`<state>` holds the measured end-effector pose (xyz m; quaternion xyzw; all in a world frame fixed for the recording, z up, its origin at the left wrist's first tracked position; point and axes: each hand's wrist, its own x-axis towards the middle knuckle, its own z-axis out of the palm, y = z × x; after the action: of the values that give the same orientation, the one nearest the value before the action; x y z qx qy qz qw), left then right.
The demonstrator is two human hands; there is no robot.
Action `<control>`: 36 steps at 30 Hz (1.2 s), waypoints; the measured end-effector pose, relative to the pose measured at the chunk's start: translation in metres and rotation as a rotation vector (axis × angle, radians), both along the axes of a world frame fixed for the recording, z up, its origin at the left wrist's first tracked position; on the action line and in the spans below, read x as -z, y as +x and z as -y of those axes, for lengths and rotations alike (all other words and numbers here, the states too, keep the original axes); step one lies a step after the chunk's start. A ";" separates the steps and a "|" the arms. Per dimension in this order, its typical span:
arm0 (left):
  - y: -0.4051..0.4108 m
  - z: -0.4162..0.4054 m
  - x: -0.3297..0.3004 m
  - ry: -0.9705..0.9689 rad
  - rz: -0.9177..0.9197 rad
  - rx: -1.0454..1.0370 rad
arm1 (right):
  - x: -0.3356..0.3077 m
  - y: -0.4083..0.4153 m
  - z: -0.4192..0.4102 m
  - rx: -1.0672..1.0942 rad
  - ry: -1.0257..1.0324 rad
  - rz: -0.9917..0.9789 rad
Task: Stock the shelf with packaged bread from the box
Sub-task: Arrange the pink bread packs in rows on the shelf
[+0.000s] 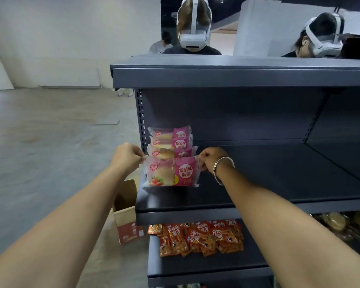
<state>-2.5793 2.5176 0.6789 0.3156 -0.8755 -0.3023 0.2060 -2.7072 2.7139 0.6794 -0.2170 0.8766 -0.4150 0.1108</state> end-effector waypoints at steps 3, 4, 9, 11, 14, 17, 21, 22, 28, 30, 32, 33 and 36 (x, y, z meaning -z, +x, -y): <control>-0.003 0.006 0.005 0.018 -0.013 0.012 | 0.004 -0.003 0.006 0.020 0.006 -0.012; -0.005 0.007 0.006 0.020 -0.018 0.015 | 0.005 -0.003 0.007 0.026 0.004 -0.008; -0.011 0.011 0.008 0.038 -0.055 0.028 | 0.007 -0.008 0.015 0.070 -0.014 -0.016; -0.012 0.012 0.009 0.069 -0.060 0.037 | 0.008 -0.008 0.017 0.078 -0.007 -0.014; -0.008 0.015 0.015 0.118 -0.027 0.072 | 0.012 -0.004 0.015 0.090 -0.011 0.000; -0.004 0.019 0.018 0.176 -0.030 0.090 | 0.012 -0.003 0.013 0.089 -0.024 0.026; -0.004 0.021 0.013 0.201 -0.060 0.103 | 0.006 -0.004 0.012 0.071 -0.046 0.058; -0.003 0.021 0.012 0.207 -0.065 0.105 | 0.005 -0.004 0.012 0.071 -0.059 0.064; 0.005 0.012 0.010 0.250 -0.061 0.107 | 0.009 -0.002 0.008 0.069 -0.108 0.114; 0.007 0.009 0.009 0.259 -0.069 0.114 | 0.010 -0.002 0.007 0.056 -0.112 0.110; 0.009 0.006 0.008 0.262 -0.079 0.118 | 0.011 -0.002 0.006 0.040 -0.099 0.087; 0.009 0.006 0.007 0.263 -0.083 0.118 | 0.011 -0.002 0.005 0.037 -0.099 0.083; 0.010 0.003 0.006 0.270 -0.084 0.115 | 0.010 -0.001 0.003 0.037 -0.097 0.075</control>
<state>-2.5690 2.5146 0.6731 0.2770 -0.8342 -0.4413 0.1805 -2.7079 2.7113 0.6690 -0.1902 0.8544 -0.4670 0.1255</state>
